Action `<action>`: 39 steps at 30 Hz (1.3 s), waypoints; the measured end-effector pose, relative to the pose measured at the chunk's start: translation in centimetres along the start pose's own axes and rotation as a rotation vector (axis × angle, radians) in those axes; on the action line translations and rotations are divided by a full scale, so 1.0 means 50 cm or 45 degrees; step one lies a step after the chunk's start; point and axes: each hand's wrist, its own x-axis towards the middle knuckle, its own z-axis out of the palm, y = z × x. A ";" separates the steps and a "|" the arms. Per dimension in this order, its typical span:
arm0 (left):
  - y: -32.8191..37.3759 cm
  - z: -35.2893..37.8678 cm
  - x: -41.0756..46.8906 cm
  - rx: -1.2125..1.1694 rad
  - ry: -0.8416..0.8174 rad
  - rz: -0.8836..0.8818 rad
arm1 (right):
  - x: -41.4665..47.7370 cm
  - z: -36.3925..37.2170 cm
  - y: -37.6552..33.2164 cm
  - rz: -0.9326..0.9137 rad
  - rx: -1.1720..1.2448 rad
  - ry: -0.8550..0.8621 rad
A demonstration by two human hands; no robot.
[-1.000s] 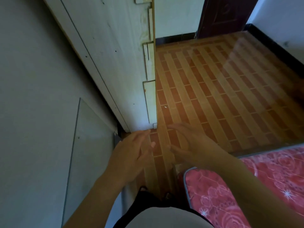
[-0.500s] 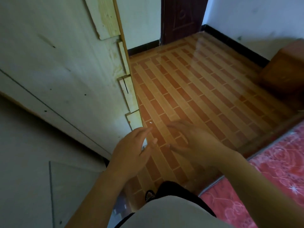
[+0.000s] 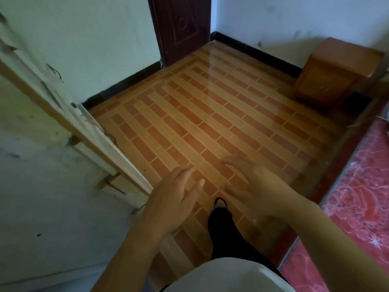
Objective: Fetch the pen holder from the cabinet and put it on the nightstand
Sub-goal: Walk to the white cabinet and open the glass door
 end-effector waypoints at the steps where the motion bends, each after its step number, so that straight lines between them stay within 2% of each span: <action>1: 0.001 -0.006 0.046 0.001 -0.014 0.000 | 0.034 -0.015 0.018 0.015 -0.002 0.013; 9: 0.064 -0.067 0.450 0.049 -0.110 0.046 | 0.322 -0.198 0.186 0.161 -0.129 -0.002; 14: 0.042 -0.128 0.621 0.020 -0.059 -0.054 | 0.514 -0.271 0.230 0.074 -0.200 -0.098; 19: -0.039 -0.210 0.738 0.013 0.074 -0.173 | 0.733 -0.292 0.220 -0.116 -0.198 -0.223; 26: -0.167 -0.346 0.947 0.030 0.233 -0.205 | 1.067 -0.291 0.186 -0.342 -0.173 -0.243; 34: -0.288 -0.580 1.208 0.062 0.282 -0.216 | 1.436 -0.335 0.129 -0.323 -0.176 -0.228; 39: -0.363 -0.677 1.334 0.004 0.330 -0.235 | 1.613 -0.345 0.115 -0.323 -0.151 -0.255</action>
